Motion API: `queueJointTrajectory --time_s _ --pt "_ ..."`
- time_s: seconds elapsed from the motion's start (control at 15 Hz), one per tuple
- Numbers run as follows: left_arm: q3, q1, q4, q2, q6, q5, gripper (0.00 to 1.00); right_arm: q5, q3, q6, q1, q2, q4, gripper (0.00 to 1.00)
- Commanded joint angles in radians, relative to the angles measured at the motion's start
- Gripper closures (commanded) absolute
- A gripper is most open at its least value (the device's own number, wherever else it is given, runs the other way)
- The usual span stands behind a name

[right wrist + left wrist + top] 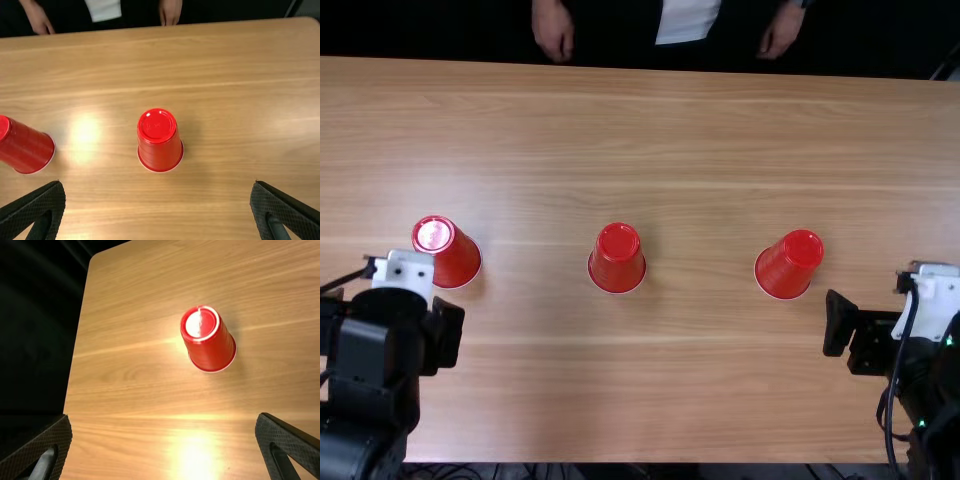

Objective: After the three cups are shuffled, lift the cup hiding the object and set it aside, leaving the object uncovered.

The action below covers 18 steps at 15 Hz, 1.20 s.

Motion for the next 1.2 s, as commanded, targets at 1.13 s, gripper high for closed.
queueJointTrajectory --time_s 1.13 --pt "0.272 0.116 -0.292 0.335 -0.261 0.22 0.0 0.003 0.34 -0.068 0.057 0.596 -0.184 0.0"
